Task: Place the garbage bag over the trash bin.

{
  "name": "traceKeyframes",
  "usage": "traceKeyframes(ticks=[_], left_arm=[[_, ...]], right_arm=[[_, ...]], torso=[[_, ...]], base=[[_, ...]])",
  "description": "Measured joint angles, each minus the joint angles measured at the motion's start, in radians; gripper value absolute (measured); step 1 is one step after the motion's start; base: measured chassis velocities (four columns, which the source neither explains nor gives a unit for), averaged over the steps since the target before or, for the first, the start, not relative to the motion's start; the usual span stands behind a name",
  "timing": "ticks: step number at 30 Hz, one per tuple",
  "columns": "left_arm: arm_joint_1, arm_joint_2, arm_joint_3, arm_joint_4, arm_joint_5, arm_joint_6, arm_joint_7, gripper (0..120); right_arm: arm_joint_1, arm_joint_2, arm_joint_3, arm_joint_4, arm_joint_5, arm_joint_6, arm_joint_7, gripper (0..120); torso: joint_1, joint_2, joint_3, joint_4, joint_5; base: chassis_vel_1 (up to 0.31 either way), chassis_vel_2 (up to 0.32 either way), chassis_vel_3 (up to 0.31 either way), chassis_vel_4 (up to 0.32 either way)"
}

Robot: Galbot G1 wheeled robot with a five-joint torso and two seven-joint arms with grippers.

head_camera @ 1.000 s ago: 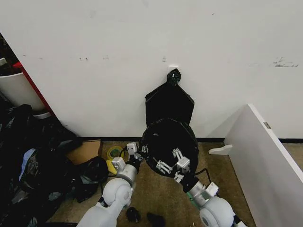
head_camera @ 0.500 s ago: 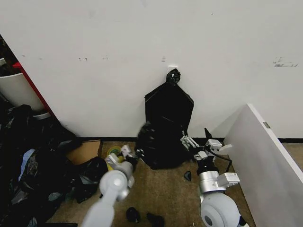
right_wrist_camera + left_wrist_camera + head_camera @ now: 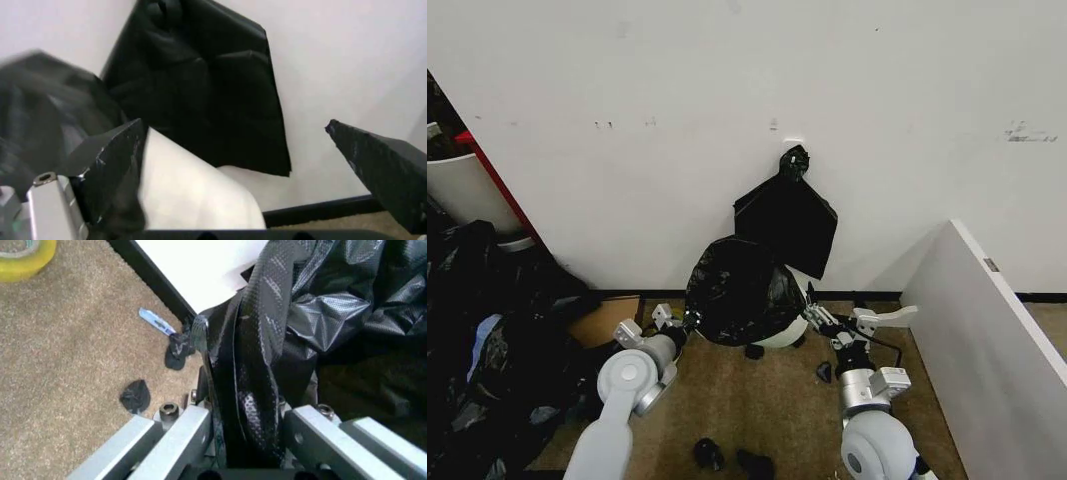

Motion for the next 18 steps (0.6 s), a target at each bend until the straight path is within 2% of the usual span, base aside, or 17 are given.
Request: traceKeyframes(ticks=[9,13,18], left_arm=[[0.014,-0.004,-0.007,-0.049,-0.041,0.040,-0.021,1],[0.033,-0.015,0.010,-0.100,-0.058,0.051,-0.035,1],[0.034,-0.017,0.021,-0.110,-0.059,0.052,-0.040,1]], right_arm=[[0.017,0.016,-0.002,-0.063,-0.044,0.046,-0.034,100],[0.053,0.047,0.006,-0.144,-0.086,0.123,-0.085,100],[0.057,0.051,0.006,-0.152,-0.089,0.139,-0.094,100]], torso=[[0.000,0.000,0.000,0.0000,0.0000],[0.000,0.000,0.000,0.0000,0.0002],[0.000,0.000,0.000,0.0000,-0.0001]], base=[[0.000,0.000,0.000,0.000],[0.000,0.000,0.000,0.000],[0.000,0.000,0.000,0.000]])
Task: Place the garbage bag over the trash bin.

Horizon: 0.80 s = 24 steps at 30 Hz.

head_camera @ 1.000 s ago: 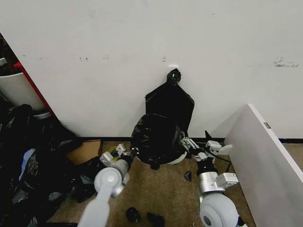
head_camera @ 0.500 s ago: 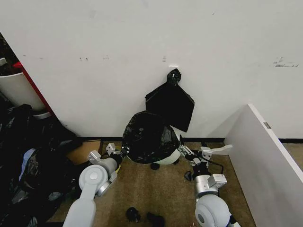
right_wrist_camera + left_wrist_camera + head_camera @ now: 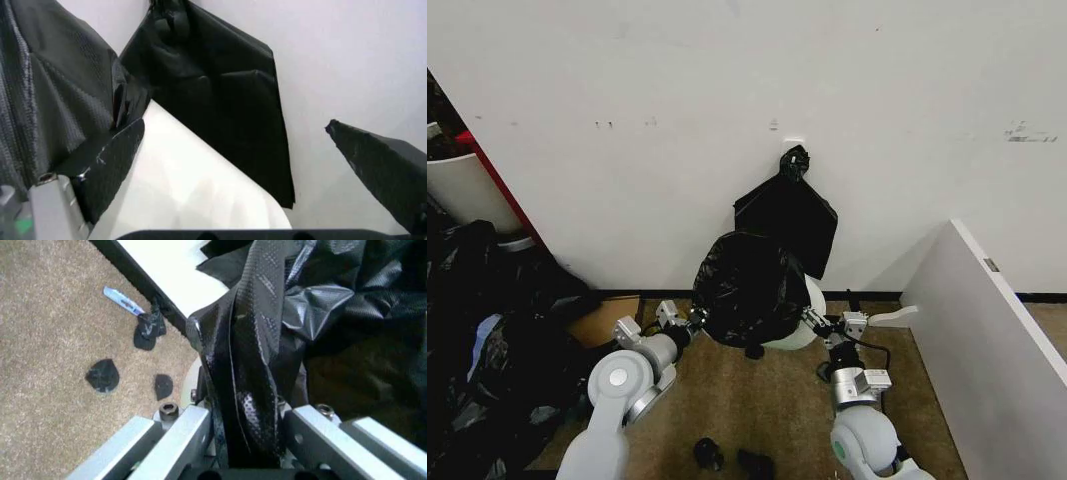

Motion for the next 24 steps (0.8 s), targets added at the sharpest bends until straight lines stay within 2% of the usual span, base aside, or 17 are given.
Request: traceKeyframes(ticks=[5,9,16,20,22,24], left_arm=[[-0.003,0.015,0.020,0.007,0.023,-0.002,0.002,1],[-0.007,0.041,0.060,0.017,0.087,-0.027,0.034,1],[-0.017,0.058,0.082,0.015,0.116,-0.042,0.053,1],[-0.025,0.143,0.162,0.046,0.318,-0.131,0.173,1],[-0.020,0.175,0.171,0.068,0.409,-0.172,0.232,1],[-0.019,0.182,0.171,0.072,0.428,-0.183,0.247,1]], right_arm=[[0.001,-0.018,0.031,-0.011,-0.038,0.017,0.004,100],[-0.001,-0.044,0.093,-0.018,-0.077,0.040,0.008,100],[-0.016,-0.056,0.112,0.005,-0.078,0.037,0.022,100],[-0.024,-0.067,0.161,0.031,-0.066,-0.016,0.112,100],[-0.014,-0.069,0.189,0.037,-0.044,-0.036,0.136,100],[-0.012,-0.070,0.194,0.039,-0.038,-0.040,0.140,100]], torso=[[0.000,0.000,0.000,0.0001,0.0002],[0.000,0.000,0.000,-0.0001,0.0000],[0.000,0.000,0.000,0.0000,0.0002],[0.000,0.000,0.000,-0.0002,0.0003],[0.000,0.000,0.000,0.0000,-0.0002],[0.000,0.000,0.000,0.0000,-0.0001]], base=[[0.000,0.000,0.000,0.000],[0.000,0.000,0.000,0.000],[0.000,0.000,0.000,0.000],[0.000,0.000,0.000,0.000],[0.000,0.000,0.000,0.000],[0.000,0.000,0.000,0.000]])
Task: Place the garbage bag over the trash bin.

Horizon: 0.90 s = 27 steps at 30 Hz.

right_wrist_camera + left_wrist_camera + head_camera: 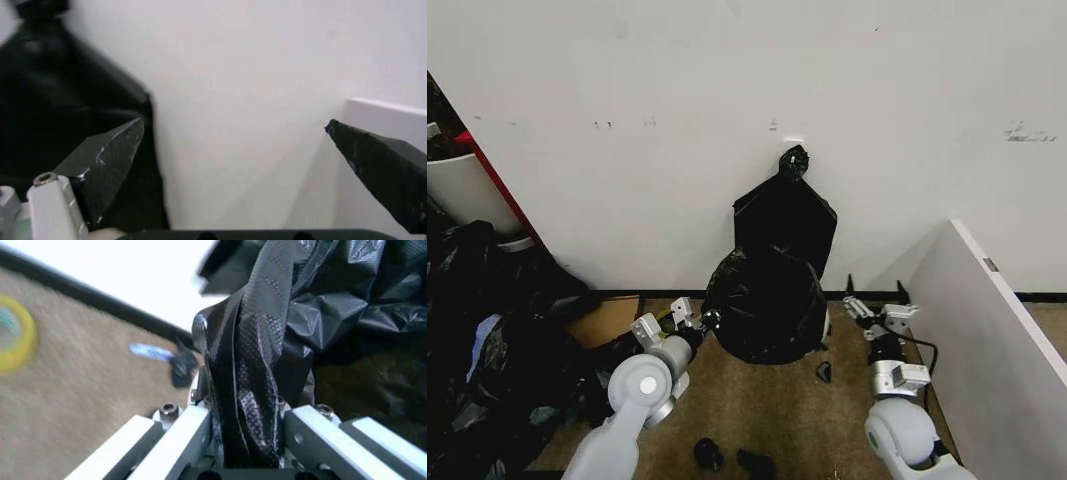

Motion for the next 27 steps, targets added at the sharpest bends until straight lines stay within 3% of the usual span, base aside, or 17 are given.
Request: traceKeyframes(ticks=[2,4,6,10,13,14,21,27], left_arm=[[0.003,0.024,0.000,0.014,0.065,-0.041,0.066,1],[0.008,0.057,0.002,0.051,0.175,-0.147,0.209,1],[0.009,0.066,0.005,0.065,0.199,-0.189,0.248,1],[0.014,0.095,0.022,0.104,0.268,-0.313,0.336,1],[0.013,0.121,0.031,0.193,0.429,-0.487,0.493,1],[0.013,0.121,0.031,0.193,0.429,-0.487,0.493,1],[0.017,0.132,0.013,0.285,0.566,-0.679,0.783,1],[0.006,0.130,-0.004,0.309,0.594,-0.740,0.860,1]], right_arm=[[0.006,-0.006,0.013,0.006,0.022,-0.011,0.006,100],[0.013,-0.021,0.018,0.023,0.062,-0.014,-0.016,100],[0.013,-0.026,0.015,0.031,0.079,-0.012,-0.036,100],[0.016,-0.047,-0.005,0.056,0.171,-0.006,-0.154,100],[0.021,-0.072,-0.002,0.059,0.283,0.009,-0.304,100],[0.021,-0.072,-0.002,0.059,0.283,0.009,-0.304,100],[0.026,-0.121,0.022,0.038,0.521,0.005,-0.581,100],[0.039,-0.133,0.031,-0.011,0.575,-0.014,-0.757,100]], torso=[[0.000,0.000,0.000,0.0001,0.0005],[0.000,0.000,0.000,0.0000,0.0002],[0.000,0.000,0.000,0.0000,0.0003],[0.000,0.000,0.000,0.0000,0.0004],[0.000,0.000,0.000,0.0000,0.0004],[0.000,0.000,0.000,0.0000,0.0004],[0.000,0.000,0.000,-0.0001,0.0002],[0.000,0.000,0.000,0.0000,0.0003]], base=[[0.000,0.000,0.000,0.000],[0.000,0.000,0.000,0.000],[0.000,0.000,0.000,0.000],[0.000,0.000,0.000,0.000],[0.000,0.000,0.000,0.000],[0.000,0.000,0.000,0.000],[0.000,0.000,0.000,0.000],[0.000,0.000,0.000,0.000]])
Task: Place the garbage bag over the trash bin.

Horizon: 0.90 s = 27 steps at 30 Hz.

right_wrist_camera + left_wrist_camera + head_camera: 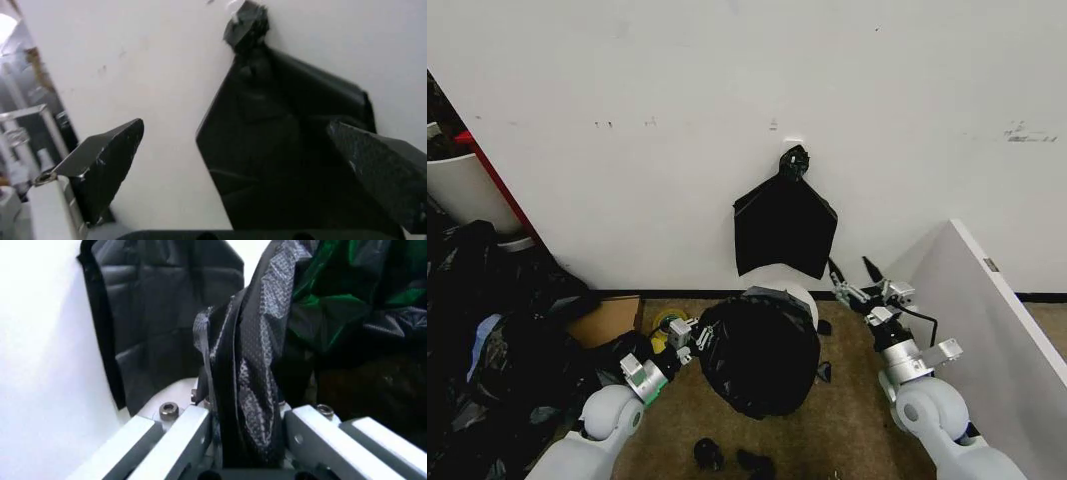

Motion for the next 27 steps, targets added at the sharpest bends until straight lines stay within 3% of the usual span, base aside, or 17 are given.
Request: traceKeyframes(ticks=[3,5,7,20,27], left_arm=[[-0.003,0.002,-0.008,0.001,0.004,-0.011,0.030,1],[-0.005,0.010,-0.014,-0.001,0.006,-0.016,0.050,1],[-0.006,0.015,-0.017,-0.005,0.005,-0.017,0.057,1],[-0.006,0.018,-0.013,-0.018,-0.007,-0.008,0.075,1],[-0.005,0.016,-0.014,-0.021,-0.010,-0.005,0.069,1]], right_arm=[[0.009,-0.004,0.013,-0.044,0.009,-0.011,-0.118,100],[0.018,-0.005,0.031,-0.102,-0.017,-0.021,-0.265,100],[0.021,-0.002,0.037,-0.126,-0.068,-0.013,-0.302,100],[0.017,0.031,-0.009,-0.157,-0.266,0.045,-0.236,100],[0.021,0.036,-0.009,-0.151,-0.291,0.049,-0.154,100]], torso=[[0.000,0.000,0.000,-0.0002,-0.0002],[0.000,0.000,0.000,-0.0001,0.0002],[0.000,0.000,0.000,-0.0001,0.0000],[0.000,0.000,0.000,-0.0001,-0.0001],[0.000,0.000,0.000,-0.0001,-0.0001]], base=[[0.000,0.000,0.000,0.000],[0.000,0.000,0.000,0.000],[0.000,0.000,0.000,0.000],[0.000,0.000,0.000,0.000],[0.000,0.000,0.000,0.000]])
